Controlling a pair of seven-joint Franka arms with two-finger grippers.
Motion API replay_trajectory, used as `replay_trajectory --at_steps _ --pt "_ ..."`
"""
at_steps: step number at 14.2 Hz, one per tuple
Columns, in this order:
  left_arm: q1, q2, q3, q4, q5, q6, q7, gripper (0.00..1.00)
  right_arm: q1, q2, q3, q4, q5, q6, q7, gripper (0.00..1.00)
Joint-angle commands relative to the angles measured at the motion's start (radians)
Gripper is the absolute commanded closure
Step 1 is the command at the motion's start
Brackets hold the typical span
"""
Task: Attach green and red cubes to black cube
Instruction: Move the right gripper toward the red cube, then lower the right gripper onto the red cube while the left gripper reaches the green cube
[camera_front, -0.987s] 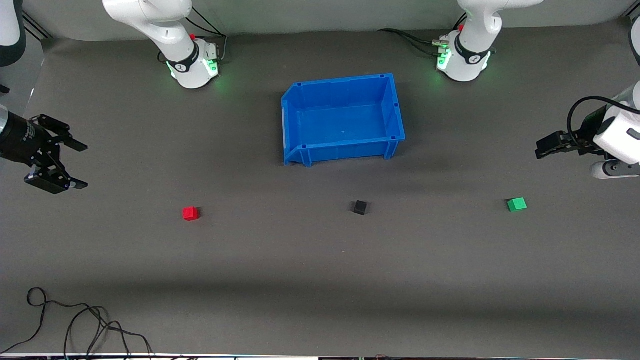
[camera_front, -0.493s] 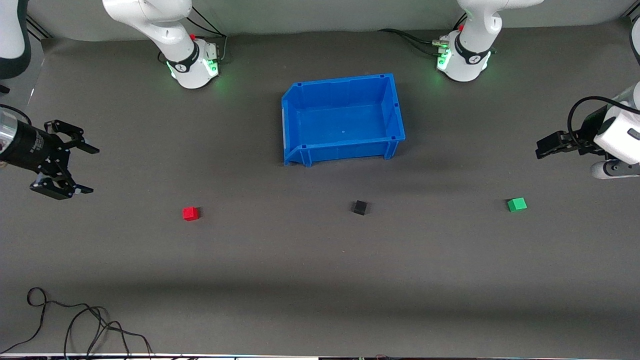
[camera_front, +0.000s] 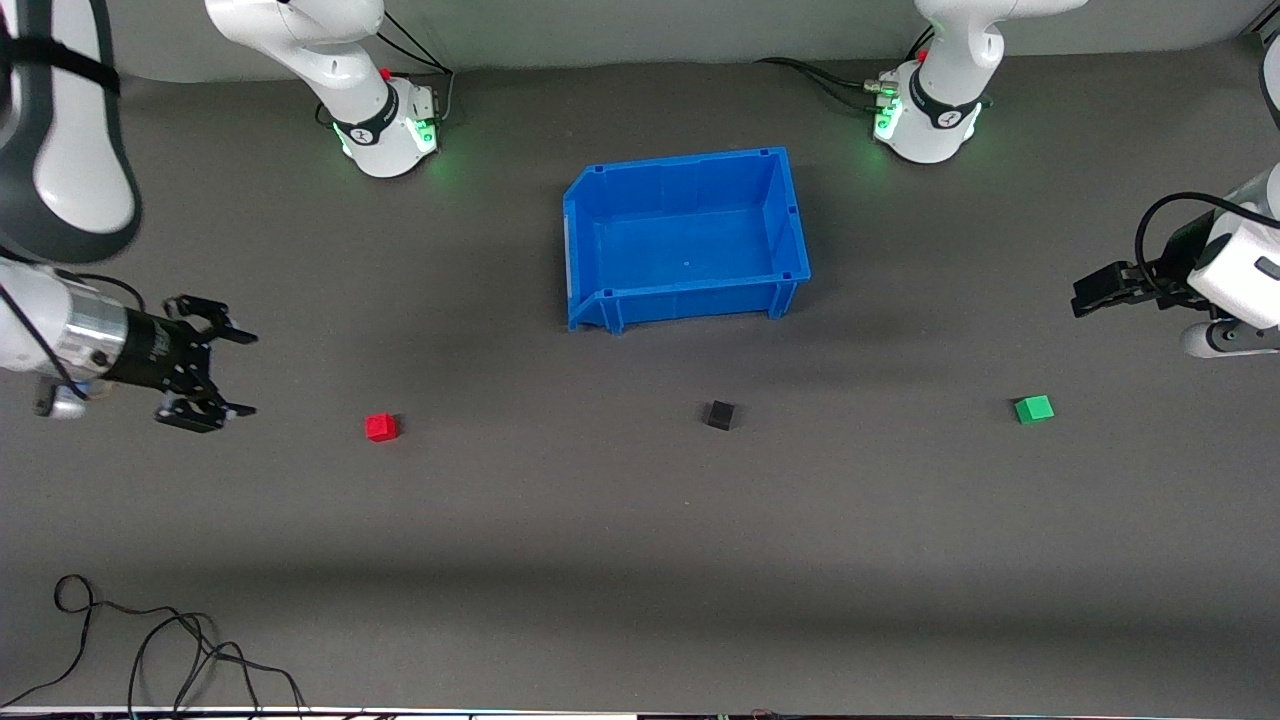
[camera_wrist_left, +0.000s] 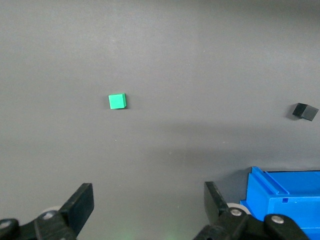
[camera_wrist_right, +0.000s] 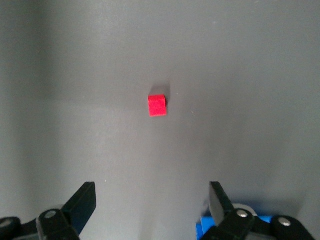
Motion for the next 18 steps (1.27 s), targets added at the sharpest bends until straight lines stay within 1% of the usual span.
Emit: replay_trajectory --at_steps 1,2,3,6,8,9,11,13,14,15,18 --pt "0.031 -0.003 0.004 -0.003 0.006 -0.008 0.018 0.02 0.008 -0.019 -0.005 -0.191 0.062 0.217 -0.081 0.00" --pt "0.032 0.003 0.004 -0.008 0.006 -0.002 0.018 0.01 0.009 -0.004 -0.005 -0.243 0.091 0.297 -0.129 0.00" --pt "0.034 0.008 0.005 -0.017 0.008 0.007 0.018 0.01 0.009 0.025 -0.005 -0.268 0.121 0.348 -0.170 0.00" --pt "0.037 0.046 0.005 -0.063 0.011 0.062 0.018 0.01 0.008 0.128 -0.005 -0.271 0.207 0.420 -0.281 0.00" --pt "0.063 0.074 0.005 -0.080 0.011 0.083 0.035 0.01 0.009 0.209 -0.003 -0.268 0.263 0.493 -0.333 0.00" --pt "0.066 0.090 0.005 -0.080 0.011 0.089 0.061 0.01 0.009 0.232 -0.002 -0.268 0.276 0.523 -0.356 0.00" --pt "0.106 0.158 0.005 -0.081 0.017 0.130 0.065 0.01 0.009 0.263 0.000 -0.262 0.281 0.540 -0.378 0.00" --pt "0.109 0.234 0.005 -0.081 0.017 0.202 0.072 0.01 0.009 0.284 0.004 -0.261 0.283 0.580 -0.382 0.00" --pt "0.117 0.267 0.007 -0.086 0.017 0.233 0.103 0.01 0.009 0.298 0.004 -0.247 0.284 0.584 -0.382 0.00" --pt "0.136 0.293 0.005 -0.101 0.017 0.269 0.142 0.01 0.009 0.309 0.004 -0.241 0.306 0.586 -0.382 0.00" --pt "0.156 0.379 0.007 -0.124 0.017 0.364 0.147 0.01 0.035 0.321 0.006 -0.238 0.320 0.589 -0.382 0.00"
